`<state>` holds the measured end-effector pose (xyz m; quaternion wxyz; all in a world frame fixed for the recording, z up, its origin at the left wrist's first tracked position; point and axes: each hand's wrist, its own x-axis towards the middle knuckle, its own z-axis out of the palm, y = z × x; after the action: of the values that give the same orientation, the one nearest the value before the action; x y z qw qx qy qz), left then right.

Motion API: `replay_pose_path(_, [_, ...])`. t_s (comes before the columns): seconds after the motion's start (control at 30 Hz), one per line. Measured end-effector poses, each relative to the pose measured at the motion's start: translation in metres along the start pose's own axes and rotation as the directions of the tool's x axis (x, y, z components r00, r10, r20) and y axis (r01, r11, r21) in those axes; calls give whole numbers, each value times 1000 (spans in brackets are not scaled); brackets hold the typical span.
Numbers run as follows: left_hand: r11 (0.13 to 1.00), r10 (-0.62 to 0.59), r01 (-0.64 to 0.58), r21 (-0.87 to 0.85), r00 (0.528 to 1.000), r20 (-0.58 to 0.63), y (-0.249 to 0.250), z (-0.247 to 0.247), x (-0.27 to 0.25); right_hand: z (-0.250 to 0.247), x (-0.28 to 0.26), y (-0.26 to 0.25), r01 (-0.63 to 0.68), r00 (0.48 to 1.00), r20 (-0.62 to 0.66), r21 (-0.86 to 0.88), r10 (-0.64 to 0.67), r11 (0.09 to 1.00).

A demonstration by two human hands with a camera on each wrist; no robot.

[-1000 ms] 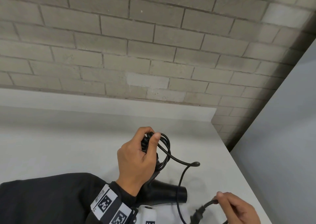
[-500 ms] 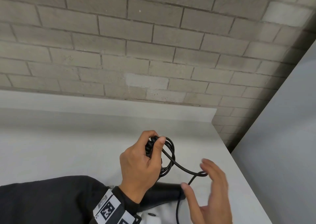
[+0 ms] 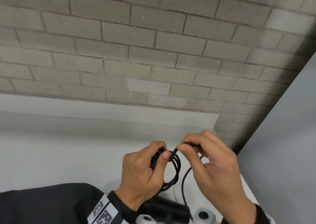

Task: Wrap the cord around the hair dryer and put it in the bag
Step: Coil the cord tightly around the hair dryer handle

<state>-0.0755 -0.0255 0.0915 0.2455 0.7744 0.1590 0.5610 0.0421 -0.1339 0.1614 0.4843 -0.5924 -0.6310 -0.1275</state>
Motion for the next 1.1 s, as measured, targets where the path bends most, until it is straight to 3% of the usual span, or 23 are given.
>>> replay_pose_path(0.2, [986,91,-78,-149,992,87,0,-9,1,19,23,3,-188,982,51,256,181,948])
replay_pose_path(0.37, [983,141,-135,-122,989,42,-9,-10,1,34,18,14,-390,916,87,416,392,821])
replay_pose_path(0.57, [989,114,-118,-93,992,-43,-9,-11,0,47,-8,20,-529,840,188,493,509,690])
replay_pose_path(0.67, [996,73,-77,-43,994,-76,-9,-10,1,49,-27,19,-575,810,278,543,515,611])
replay_pose_path(0.8, [999,36,-37,-13,994,-105,-9,-9,2,51,-48,20,-559,824,328,605,462,566])
replay_pose_path(1.0, [999,-38,38,-10,997,-65,-8,-3,3,43,-50,25,-563,827,368,554,426,614])
replay_pose_path(1.1, [984,-173,174,-43,984,34,-5,-4,1,34,-44,27,-559,823,413,469,390,684])
